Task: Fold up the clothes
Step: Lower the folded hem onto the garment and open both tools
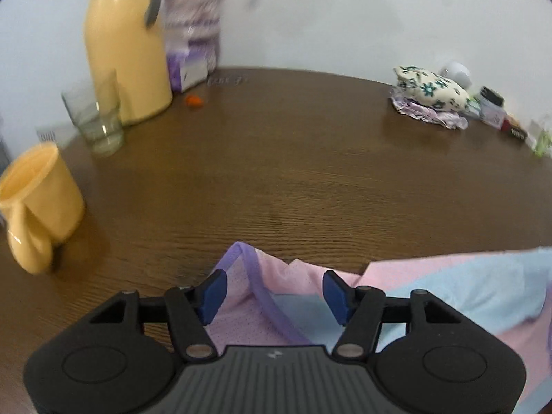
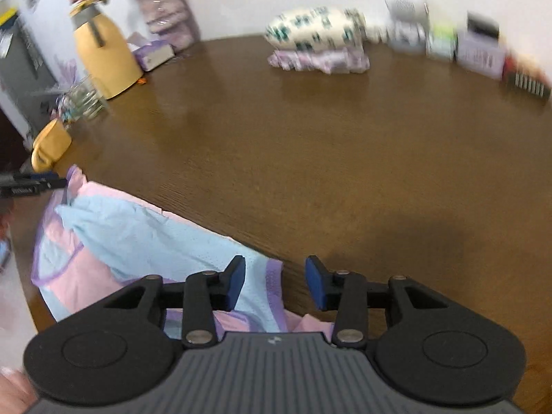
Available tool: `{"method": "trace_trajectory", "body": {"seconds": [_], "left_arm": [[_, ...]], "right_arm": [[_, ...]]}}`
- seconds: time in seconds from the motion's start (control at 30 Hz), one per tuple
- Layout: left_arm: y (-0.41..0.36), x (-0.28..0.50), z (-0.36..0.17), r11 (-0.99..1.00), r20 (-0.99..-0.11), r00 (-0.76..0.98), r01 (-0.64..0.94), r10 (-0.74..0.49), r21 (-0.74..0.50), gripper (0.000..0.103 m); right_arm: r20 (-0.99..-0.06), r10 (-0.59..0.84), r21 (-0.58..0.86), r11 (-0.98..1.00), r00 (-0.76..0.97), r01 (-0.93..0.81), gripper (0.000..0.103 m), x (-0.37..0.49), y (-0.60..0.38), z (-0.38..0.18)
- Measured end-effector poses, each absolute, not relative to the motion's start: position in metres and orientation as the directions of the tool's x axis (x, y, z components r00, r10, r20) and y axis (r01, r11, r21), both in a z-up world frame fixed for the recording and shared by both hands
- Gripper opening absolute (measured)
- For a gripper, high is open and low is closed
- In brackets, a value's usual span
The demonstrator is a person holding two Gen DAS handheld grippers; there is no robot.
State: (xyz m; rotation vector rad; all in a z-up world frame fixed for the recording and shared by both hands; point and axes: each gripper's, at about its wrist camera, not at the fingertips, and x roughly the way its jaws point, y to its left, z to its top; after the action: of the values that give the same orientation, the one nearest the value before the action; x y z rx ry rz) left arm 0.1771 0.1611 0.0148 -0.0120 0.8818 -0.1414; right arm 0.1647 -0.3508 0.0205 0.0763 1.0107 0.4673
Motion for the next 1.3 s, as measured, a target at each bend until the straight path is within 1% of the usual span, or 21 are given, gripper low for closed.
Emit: {"method": "trace_trajectory", "body": {"seconds": [0.07,0.13,0.17,0.2,0.23,0.27,0.3,0.33,0.37,0.5,0.67,0.77,0.97,1.03,1.07,1.1,1.13,1.17,1.2,1.23,1.3], "left_arm": [[0.169,0.186,0.013,0.986,-0.77,0.616,0.098,-0.165,-0.133,0.059],[0.173,0.195,0.01,0.981,-0.772,0.607,0.077,-0.189,-0.179,0.055],[0.175,0.2,0.008,0.978,-0.773,0.603,0.066,-0.197,-0.198,0.048],[0.175,0.205,0.006,0.977,-0.777,0.598,0.054,-0.196,-0.206,0.037],[0.175,0.21,0.004,0.979,-0.784,0.593,0.041,-0.184,-0.199,0.027],[0.175,0.212,0.003,0.981,-0.787,0.592,0.034,-0.174,-0.191,0.008],[0.174,0.213,0.002,0.983,-0.786,0.595,0.033,-0.165,-0.181,0.002],[0.173,0.213,0.001,0.984,-0.784,0.601,0.03,-0.158,-0.175,0.002],[0.173,0.212,0.001,0.984,-0.777,0.611,0.02,-0.151,-0.176,0.001],[0.185,0.21,0.006,0.98,-0.747,0.656,-0.053,-0.109,-0.19,0.001],[0.213,0.213,-0.002,0.955,-0.752,0.653,-0.159,-0.089,-0.252,0.001],[0.218,0.213,-0.003,0.948,-0.745,0.661,-0.171,-0.093,-0.27,0.001],[0.217,0.209,0.002,0.952,-0.729,0.68,-0.168,-0.078,-0.258,0.003],[0.216,0.206,0.005,0.953,-0.729,0.682,-0.181,-0.057,-0.243,0.013],[0.216,0.202,0.009,0.955,-0.727,0.686,-0.192,-0.033,-0.225,0.024],[0.214,0.196,0.013,0.96,-0.718,0.696,-0.195,-0.009,-0.2,0.038],[0.211,0.189,0.017,0.967,-0.704,0.71,-0.191,0.016,-0.171,0.044],[0.206,0.183,0.022,0.973,-0.69,0.723,-0.183,0.038,-0.138,0.047],[0.197,0.176,0.026,0.983,-0.676,0.735,-0.154,0.044,-0.104,0.047],[0.186,0.168,0.029,0.991,-0.662,0.748,-0.109,0.033,-0.073,0.047],[0.162,0.155,0.028,0.999,-0.658,0.753,-0.006,-0.03,-0.052,0.047]], "right_arm": [[-0.792,0.436,0.311,0.89,0.426,-0.333,0.039,0.167,-0.353,0.016],[-0.786,0.465,0.351,0.878,0.407,-0.326,0.039,0.169,-0.355,0.011],[-0.782,0.482,0.374,0.87,0.394,-0.322,0.038,0.17,-0.354,0.008],[-0.78,0.496,0.392,0.863,0.382,-0.319,0.036,0.171,-0.354,0.006],[-0.78,0.503,0.401,0.859,0.373,-0.319,0.026,0.172,-0.353,0.004],[-0.779,0.51,0.409,0.855,0.365,-0.319,0.016,0.174,-0.352,0.002],[-0.778,0.514,0.415,0.852,0.362,-0.319,0.011,0.174,-0.351,0.001],[-0.774,0.52,0.42,0.849,0.363,-0.319,0.002,0.174,-0.352,0.0],[-0.769,0.522,0.423,0.848,0.368,-0.32,0.002,0.174,-0.352,0.0],[-0.745,0.512,0.418,0.858,0.427,-0.298,0.001,0.172,-0.364,0.005],[-0.743,0.484,0.429,0.874,0.462,-0.228,0.001,0.17,-0.384,-0.004],[-0.744,0.479,0.434,0.877,0.466,-0.209,0.001,0.167,-0.386,-0.011],[-0.741,0.448,0.397,0.893,0.501,-0.211,0.002,0.165,-0.386,-0.01],[-0.738,0.443,0.391,0.895,0.509,-0.212,0.004,0.164,-0.387,-0.008],[-0.735,0.439,0.385,0.897,0.516,-0.215,0.01,0.162,-0.386,-0.005],[-0.731,0.428,0.369,0.903,0.532,-0.22,0.012,0.159,-0.386,0.0],[-0.728,0.409,0.341,0.912,0.55,-0.228,0.019,0.155,-0.384,0.005],[-0.724,0.39,0.306,0.921,0.57,-0.241,0.03,0.148,-0.382,0.01],[-0.718,0.37,0.271,0.929,0.589,-0.252,0.034,0.142,-0.379,0.016],[-0.711,0.358,0.242,0.933,0.606,-0.267,0.034,0.136,-0.376,0.021],[-0.689,0.385,0.227,0.919,0.614,-0.322,0.034,0.124,-0.365,0.027]]}}
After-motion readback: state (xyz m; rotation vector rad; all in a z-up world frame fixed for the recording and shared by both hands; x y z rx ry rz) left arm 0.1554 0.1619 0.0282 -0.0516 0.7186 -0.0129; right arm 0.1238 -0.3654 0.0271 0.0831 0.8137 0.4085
